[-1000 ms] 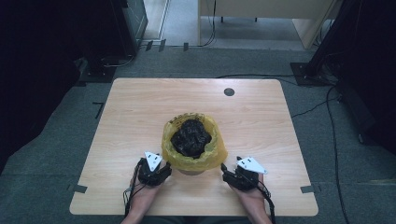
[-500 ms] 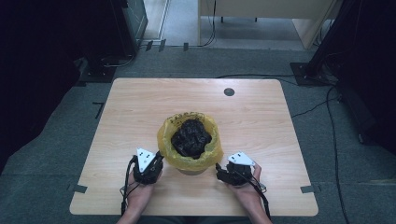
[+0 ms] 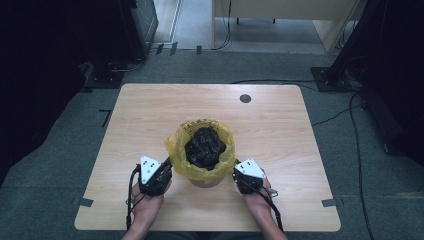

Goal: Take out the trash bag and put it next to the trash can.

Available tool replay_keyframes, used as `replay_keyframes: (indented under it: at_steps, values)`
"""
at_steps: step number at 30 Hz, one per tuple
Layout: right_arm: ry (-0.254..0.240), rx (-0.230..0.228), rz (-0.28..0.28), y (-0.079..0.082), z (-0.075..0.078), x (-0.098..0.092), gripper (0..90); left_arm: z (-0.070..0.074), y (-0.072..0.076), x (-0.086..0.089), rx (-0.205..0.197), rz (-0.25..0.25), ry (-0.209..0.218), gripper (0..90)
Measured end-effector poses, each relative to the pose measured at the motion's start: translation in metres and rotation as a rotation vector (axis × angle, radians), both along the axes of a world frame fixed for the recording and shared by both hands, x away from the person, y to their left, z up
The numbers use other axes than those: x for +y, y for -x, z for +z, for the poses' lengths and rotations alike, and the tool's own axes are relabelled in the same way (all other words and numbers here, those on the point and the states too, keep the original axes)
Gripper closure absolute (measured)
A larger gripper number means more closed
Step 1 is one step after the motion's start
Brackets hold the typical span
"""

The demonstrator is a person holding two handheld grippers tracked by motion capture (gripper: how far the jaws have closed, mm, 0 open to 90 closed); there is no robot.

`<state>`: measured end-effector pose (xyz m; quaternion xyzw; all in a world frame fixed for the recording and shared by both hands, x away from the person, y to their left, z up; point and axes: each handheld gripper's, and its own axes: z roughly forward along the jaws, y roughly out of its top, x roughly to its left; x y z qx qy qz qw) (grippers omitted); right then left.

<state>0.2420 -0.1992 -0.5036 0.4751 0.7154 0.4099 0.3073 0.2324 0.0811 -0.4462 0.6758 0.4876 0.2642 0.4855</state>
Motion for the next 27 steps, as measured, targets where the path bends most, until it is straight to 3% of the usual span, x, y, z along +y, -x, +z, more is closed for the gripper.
replay_keyframes:
  at_steps: [10, 17, 21, 27]
  values:
    - [-0.127, -0.157, -0.001, 0.015, 0.04, -0.009, 89.8, 0.026, 0.008, 0.004, -0.064, 0.005, 0.034, 90.0]
    - [-0.146, -0.285, 0.023, 0.021, 0.071, -0.006, 89.8, 0.048, 0.007, -0.009, -0.129, -0.028, 0.024, 90.0]
    - [-0.166, -0.31, 0.083, 0.023, 0.088, 0.002, 89.8, 0.059, 0.007, -0.02, -0.152, -0.069, 0.033, 90.0]
    - [-0.262, -0.301, 0.214, 0.027, 0.107, 0.02, 89.6, 0.067, 0.01, -0.041, -0.144, -0.166, 0.064, 90.0]
